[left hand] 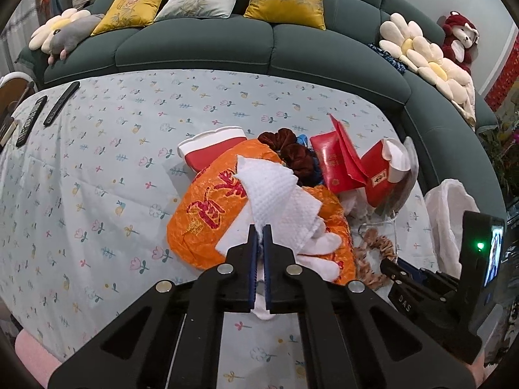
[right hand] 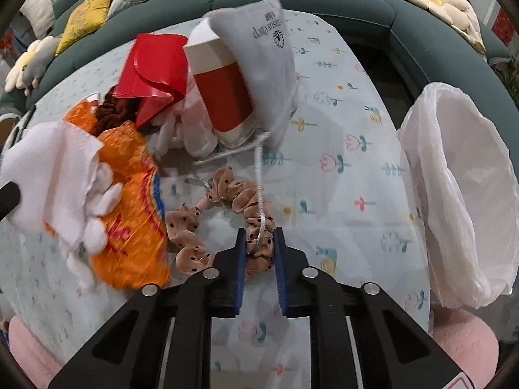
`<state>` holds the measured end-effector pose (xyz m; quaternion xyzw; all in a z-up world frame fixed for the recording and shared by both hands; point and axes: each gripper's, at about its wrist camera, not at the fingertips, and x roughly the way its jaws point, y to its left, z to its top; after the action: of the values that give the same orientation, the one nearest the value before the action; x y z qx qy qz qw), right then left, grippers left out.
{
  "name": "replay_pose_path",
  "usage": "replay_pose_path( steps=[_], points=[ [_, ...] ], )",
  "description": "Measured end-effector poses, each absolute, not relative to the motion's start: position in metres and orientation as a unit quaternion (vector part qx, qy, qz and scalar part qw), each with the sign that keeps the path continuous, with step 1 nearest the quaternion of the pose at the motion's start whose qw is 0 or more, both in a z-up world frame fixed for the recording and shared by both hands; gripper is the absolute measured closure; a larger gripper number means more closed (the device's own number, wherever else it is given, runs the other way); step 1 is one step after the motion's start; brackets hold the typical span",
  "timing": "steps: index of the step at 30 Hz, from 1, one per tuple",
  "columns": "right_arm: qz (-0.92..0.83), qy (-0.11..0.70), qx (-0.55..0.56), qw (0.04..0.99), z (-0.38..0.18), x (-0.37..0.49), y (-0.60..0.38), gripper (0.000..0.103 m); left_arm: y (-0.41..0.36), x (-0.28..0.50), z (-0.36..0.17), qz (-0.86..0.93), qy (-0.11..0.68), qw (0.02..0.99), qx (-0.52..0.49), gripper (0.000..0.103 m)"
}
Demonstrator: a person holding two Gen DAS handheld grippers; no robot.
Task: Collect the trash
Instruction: 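Reach the right tool toward the grey pouch and tan scrunchie, then close the right gripper on the grey pouch's drawstring and lift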
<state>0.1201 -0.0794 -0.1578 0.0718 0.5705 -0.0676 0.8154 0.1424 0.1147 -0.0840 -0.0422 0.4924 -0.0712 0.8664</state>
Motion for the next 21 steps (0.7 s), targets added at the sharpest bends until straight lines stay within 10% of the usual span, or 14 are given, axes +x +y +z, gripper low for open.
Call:
replay_pose_path(
  steps=[21],
  points=[
    [-0.020, 0.523, 0.108, 0.845, -0.085, 0.048, -0.104, 0.090, 0.078, 0.093, -0.032, -0.123, 0.452, 0.883, -0.034, 0.100]
  ],
)
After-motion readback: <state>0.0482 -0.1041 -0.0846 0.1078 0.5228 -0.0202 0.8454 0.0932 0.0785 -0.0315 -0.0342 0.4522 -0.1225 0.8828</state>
